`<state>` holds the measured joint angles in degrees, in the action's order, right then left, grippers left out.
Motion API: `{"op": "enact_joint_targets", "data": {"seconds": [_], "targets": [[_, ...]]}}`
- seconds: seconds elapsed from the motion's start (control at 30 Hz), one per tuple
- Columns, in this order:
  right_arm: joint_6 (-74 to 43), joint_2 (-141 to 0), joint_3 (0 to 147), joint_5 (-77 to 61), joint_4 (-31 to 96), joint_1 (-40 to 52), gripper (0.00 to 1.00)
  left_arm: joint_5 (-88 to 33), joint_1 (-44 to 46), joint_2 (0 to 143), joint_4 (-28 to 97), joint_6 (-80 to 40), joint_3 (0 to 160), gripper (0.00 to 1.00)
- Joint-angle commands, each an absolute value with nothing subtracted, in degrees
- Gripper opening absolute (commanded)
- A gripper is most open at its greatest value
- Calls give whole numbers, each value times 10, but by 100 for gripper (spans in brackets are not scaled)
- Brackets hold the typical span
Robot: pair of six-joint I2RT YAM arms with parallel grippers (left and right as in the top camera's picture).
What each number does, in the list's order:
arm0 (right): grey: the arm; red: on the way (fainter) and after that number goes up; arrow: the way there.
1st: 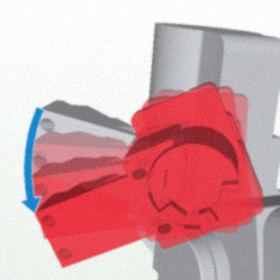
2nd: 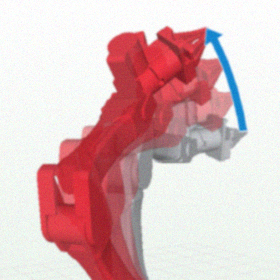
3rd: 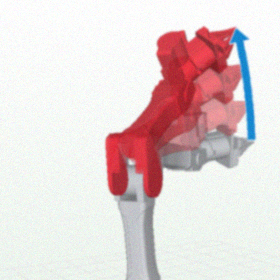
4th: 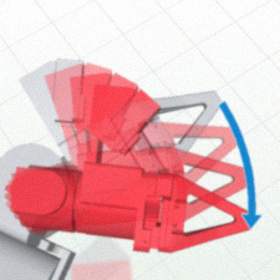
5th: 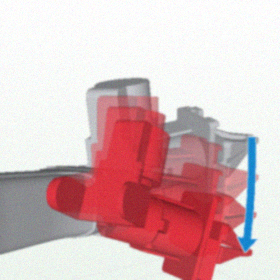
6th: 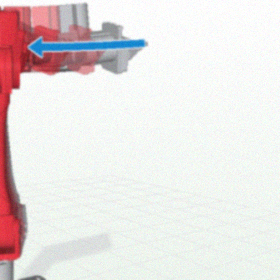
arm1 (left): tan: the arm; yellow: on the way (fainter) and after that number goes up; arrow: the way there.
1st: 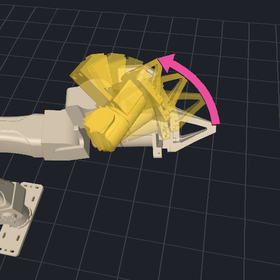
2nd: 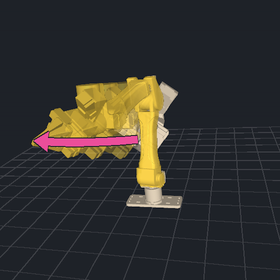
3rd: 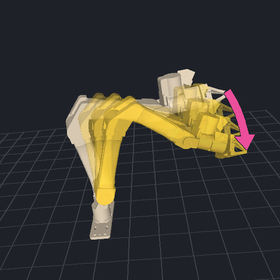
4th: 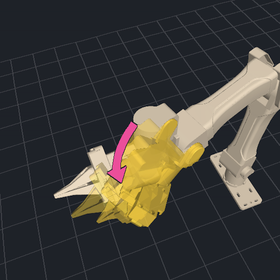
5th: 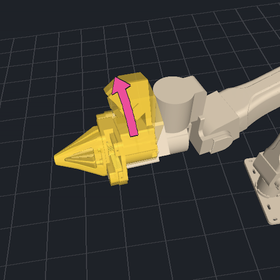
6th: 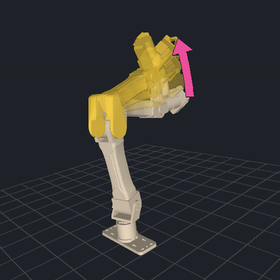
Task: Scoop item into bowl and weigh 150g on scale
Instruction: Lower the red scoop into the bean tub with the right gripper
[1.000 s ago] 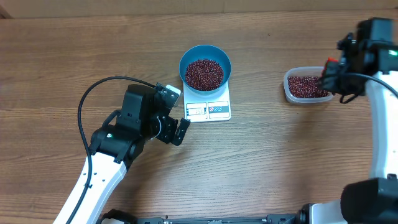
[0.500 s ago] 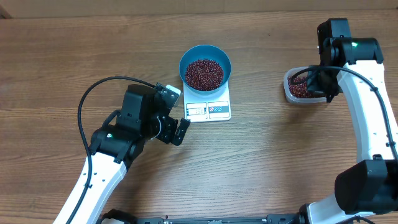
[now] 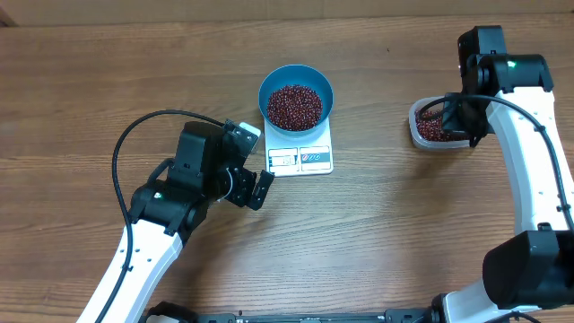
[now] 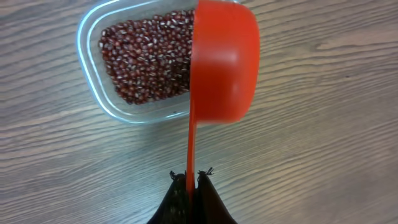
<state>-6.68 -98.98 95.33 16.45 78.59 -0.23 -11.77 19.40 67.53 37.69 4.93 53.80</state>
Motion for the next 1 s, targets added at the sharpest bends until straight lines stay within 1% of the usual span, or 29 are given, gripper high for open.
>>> {"op": "enact_joint_targets", "data": {"seconds": [0.0,0.07,0.23,0.4,0.57,0.8,0.97], "targets": [[-75,-987,967,147,781,1,4,-116,191,675,375,62,535,99],[-76,-987,967,132,774,0,4,-116,191,675,375,62,535,100],[-183,-988,966,58,748,-20,4,-116,191,675,375,62,535,100],[-249,-988,943,-57,718,-50,4,-116,191,675,375,62,535,100],[-262,-984,937,-163,679,-56,4,-116,191,675,375,62,535,99],[-380,-981,925,-141,676,-69,4,-116,191,675,375,62,535,100],[-410,-981,879,-167,651,-94,4,-116,191,675,375,62,535,100]]}}
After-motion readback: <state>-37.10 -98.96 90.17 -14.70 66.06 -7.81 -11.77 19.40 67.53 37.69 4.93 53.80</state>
